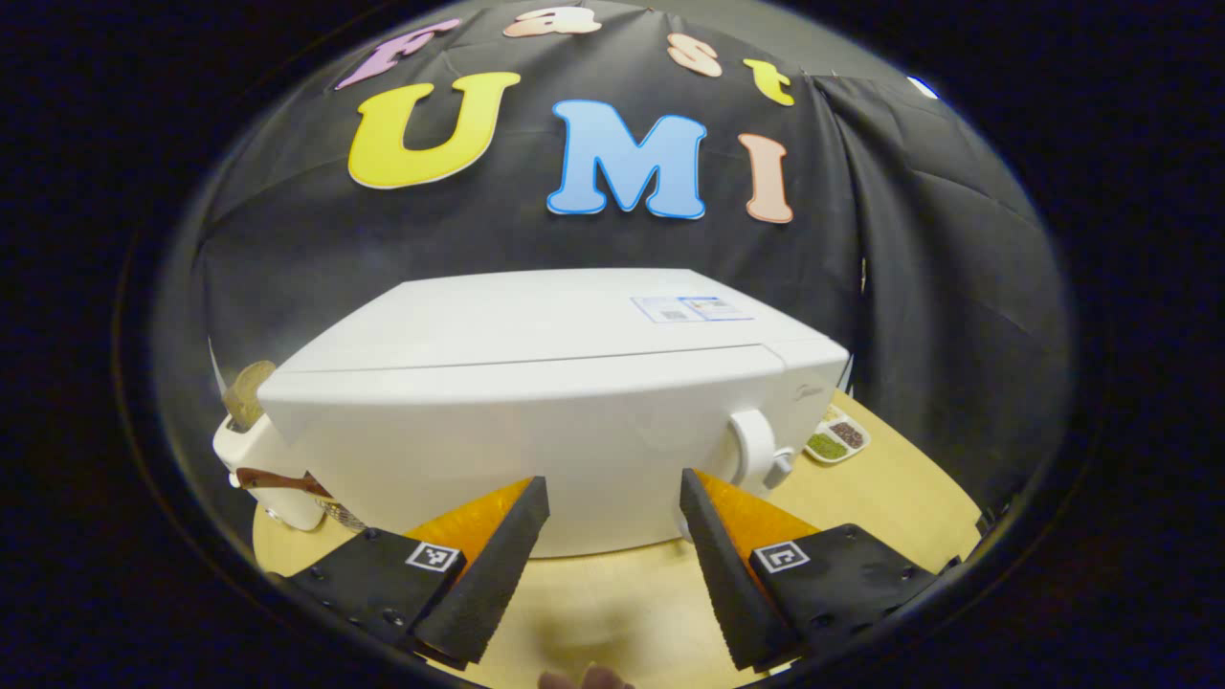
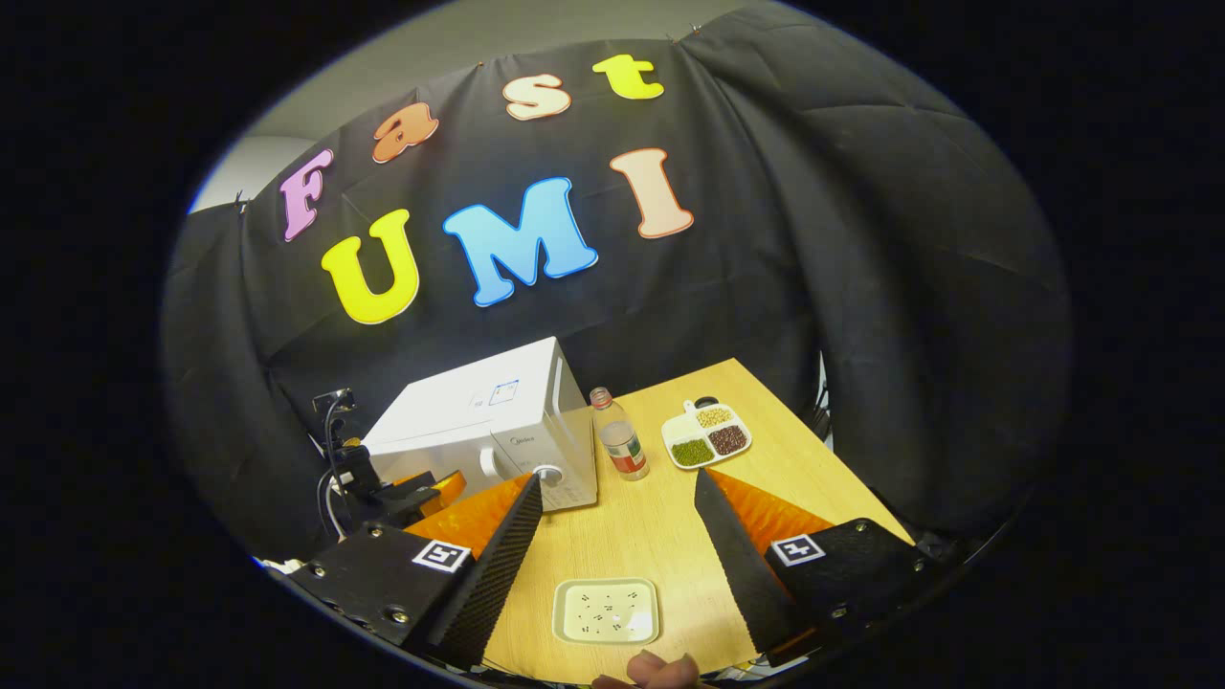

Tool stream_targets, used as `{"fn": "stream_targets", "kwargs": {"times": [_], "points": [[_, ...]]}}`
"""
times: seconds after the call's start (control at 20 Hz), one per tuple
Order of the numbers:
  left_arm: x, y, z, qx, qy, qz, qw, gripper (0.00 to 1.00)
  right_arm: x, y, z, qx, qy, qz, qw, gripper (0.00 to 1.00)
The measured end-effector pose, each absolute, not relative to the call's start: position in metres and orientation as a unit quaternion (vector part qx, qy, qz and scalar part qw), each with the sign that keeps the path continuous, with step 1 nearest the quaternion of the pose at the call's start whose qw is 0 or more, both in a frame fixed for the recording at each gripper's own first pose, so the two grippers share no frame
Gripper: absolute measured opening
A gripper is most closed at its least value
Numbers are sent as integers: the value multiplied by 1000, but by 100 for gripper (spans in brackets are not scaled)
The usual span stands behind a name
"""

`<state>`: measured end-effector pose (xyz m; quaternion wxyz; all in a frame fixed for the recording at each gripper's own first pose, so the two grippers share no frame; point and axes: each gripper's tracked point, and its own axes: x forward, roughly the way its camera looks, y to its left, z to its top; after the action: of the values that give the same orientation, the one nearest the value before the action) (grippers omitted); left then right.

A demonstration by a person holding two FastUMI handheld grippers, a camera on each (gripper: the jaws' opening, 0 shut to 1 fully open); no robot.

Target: Open the microwave oven with the left hand, put the food in, and close the microwave oven.

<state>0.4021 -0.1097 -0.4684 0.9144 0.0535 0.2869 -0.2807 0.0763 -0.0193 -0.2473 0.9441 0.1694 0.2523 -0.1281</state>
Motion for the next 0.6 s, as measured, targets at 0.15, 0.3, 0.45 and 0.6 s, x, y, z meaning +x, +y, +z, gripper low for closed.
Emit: {"fn": "stream_targets", "kwargs": {"times": [0.15, 0.3, 0.45, 0.6], "points": [[352, -123, -388, 38, 239, -303, 922, 96, 74, -33, -214, 145, 219, -122, 957, 98], [306, -125, -290, 19, 170, -311, 935, 91, 76, -37, -184, 132, 190, -93, 968, 98], [265, -116, -208, 23, 119, -293, 949, 99, 73, -41, -158, 134, 169, -58, 975, 98], [225, -114, -138, 11, 81, -266, 961, 95, 64, -52, -134, 124, 154, -40, 980, 98]]}}
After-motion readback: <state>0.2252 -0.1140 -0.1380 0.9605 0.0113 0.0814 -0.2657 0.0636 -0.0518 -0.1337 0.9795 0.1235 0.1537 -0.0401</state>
